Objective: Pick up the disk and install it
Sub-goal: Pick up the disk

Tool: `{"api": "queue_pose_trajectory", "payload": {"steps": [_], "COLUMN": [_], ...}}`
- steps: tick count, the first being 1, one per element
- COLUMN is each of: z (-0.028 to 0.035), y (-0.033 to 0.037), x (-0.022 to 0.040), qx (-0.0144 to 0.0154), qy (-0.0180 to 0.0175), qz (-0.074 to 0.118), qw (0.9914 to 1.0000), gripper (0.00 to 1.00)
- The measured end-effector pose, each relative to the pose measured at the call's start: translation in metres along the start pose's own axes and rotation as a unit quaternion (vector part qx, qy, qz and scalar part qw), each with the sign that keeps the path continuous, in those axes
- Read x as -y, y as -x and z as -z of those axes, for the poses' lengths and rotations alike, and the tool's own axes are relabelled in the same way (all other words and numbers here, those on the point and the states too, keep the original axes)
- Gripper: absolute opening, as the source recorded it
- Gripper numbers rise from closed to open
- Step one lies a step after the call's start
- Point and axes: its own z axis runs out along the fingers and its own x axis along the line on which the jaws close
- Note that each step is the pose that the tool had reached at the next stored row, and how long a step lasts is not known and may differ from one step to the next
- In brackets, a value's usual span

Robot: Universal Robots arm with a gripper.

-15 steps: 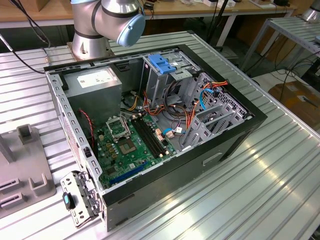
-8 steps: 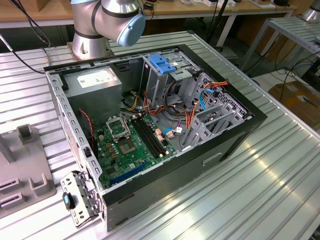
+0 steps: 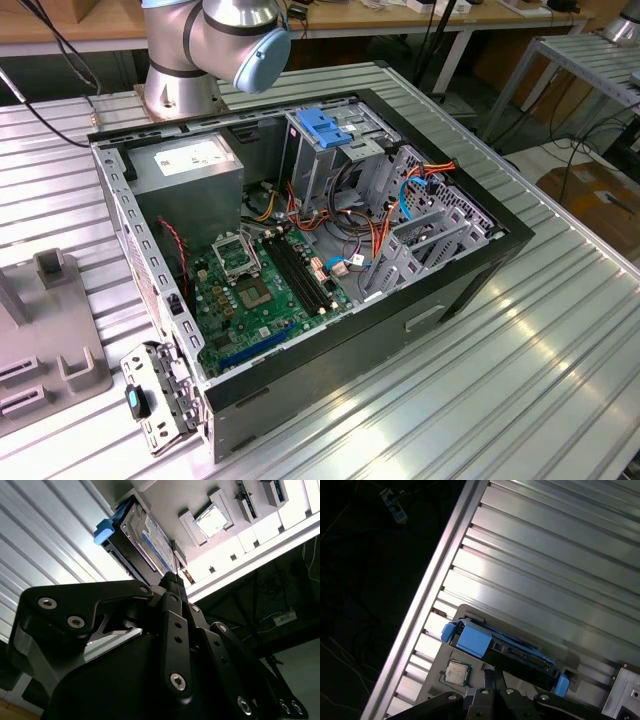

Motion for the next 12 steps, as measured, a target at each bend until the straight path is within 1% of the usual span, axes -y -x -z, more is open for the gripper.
{"api": "queue_pose_trajectory", "payload": {"steps": [5,7,8,10,11,12], "z": [0.0,0.0,0.0,0.0,0.0,0.0], "y": [0.0,0.0,0.0,0.0,0.0,0.0], "x": [0.0,0.0,0.0,0.0,0.0,0.0], "qx": [0.0002,0.0008,0.0011,0.0015,0.0017,0.0017], "qy": [-0.0014,-0.0027,-0.0034,-0.0042,-0.005,-0.0055], "qz": [0.021,0.038,0.048,0.059,0.071,0.079], "qw": [0.99977,0.99928,0.99883,0.99828,0.99744,0.99688], "gripper": [0.11,0.11,0.11,0.11,0.11,0.11]}}
